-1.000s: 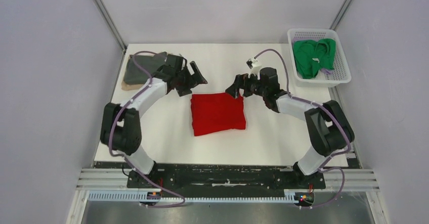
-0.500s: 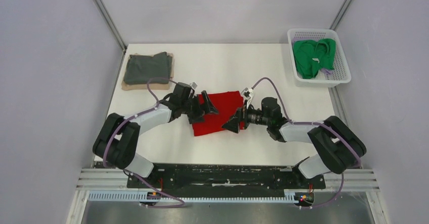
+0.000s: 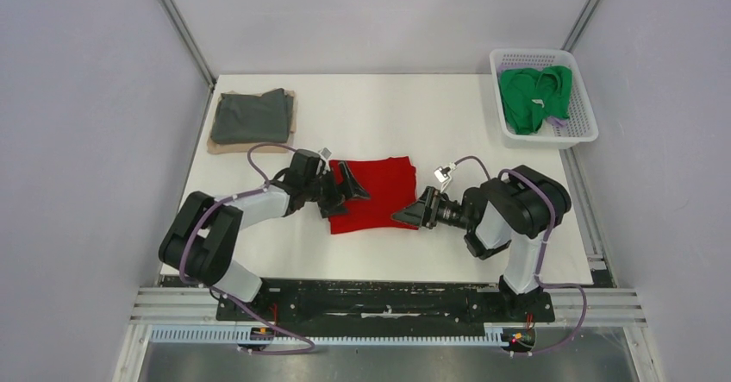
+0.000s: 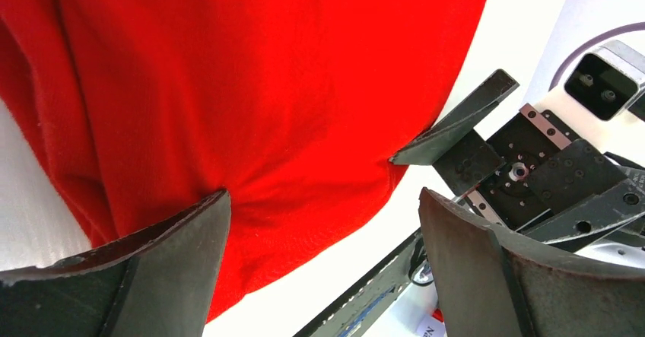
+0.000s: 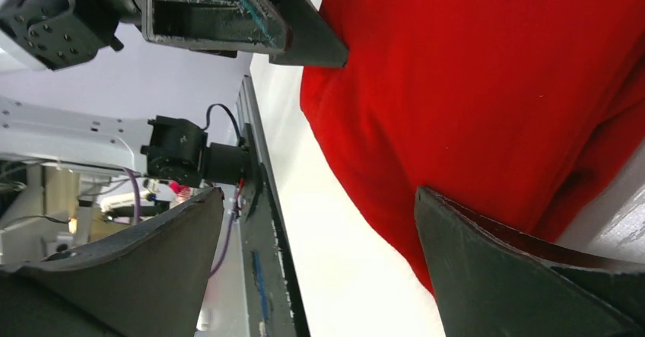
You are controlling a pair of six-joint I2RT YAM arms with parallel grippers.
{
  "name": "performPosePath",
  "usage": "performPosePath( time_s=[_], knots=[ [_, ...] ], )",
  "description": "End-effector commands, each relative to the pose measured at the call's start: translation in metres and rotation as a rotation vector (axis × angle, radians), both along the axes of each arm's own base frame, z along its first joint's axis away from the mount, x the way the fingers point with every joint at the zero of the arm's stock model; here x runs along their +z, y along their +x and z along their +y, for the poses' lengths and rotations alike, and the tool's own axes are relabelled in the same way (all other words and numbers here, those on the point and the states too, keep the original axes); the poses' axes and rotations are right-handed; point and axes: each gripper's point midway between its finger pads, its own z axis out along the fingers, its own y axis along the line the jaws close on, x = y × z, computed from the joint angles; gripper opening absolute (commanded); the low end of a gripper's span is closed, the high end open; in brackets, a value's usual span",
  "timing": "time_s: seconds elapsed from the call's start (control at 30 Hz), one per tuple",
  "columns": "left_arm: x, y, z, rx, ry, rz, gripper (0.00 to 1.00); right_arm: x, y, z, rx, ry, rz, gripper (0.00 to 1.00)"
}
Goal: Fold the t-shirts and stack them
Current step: Smooth out wrinkles on the folded tshirt, then put the neatly folded tshirt into the corner of the board with the left arm
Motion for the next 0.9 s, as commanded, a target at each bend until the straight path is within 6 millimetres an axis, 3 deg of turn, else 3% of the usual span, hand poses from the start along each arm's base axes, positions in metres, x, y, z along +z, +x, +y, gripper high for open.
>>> performPosePath(
  time_s=[0.0, 0.27, 0.4, 0.5, 0.57, 0.67, 0.87],
  knots=[
    [-0.018, -0.015, 0.027, 0.036, 0.132, 0.043, 1.0, 0.059, -0.01, 0.003, 0.043, 0.187, -0.222, 0.98],
    [0.076, 0.014, 0.031, 0.047, 0.144, -0.213, 1.0, 0.113, 0.003, 0.015, 0.116, 0.214, -0.397, 0.98],
    [0.099, 0.019, 0.053, 0.093, 0.242, -0.301, 1.0, 0.114, 0.024, 0.017, 0.076, 0.085, -0.437, 0.98],
    [0.095, 0.022, 0.073, 0.146, 0.347, -0.295, 1.0, 0.082, 0.059, 0.001, -0.055, -0.226, -0.447, 0.98],
    [0.09, 0.025, 0.079, 0.161, 0.387, -0.282, 1.0, 0.068, 0.079, -0.025, -0.17, -0.465, -0.451, 0.98],
    [0.077, 0.03, 0.087, 0.188, 0.442, -0.253, 1.0, 0.072, 0.091, -0.057, -0.311, -0.609, -0.449, 0.98],
    [0.038, 0.034, 0.085, 0.147, 0.497, -0.157, 1.0, 0.076, 0.093, -0.109, -0.55, -0.744, -0.429, 0.98]
  ],
)
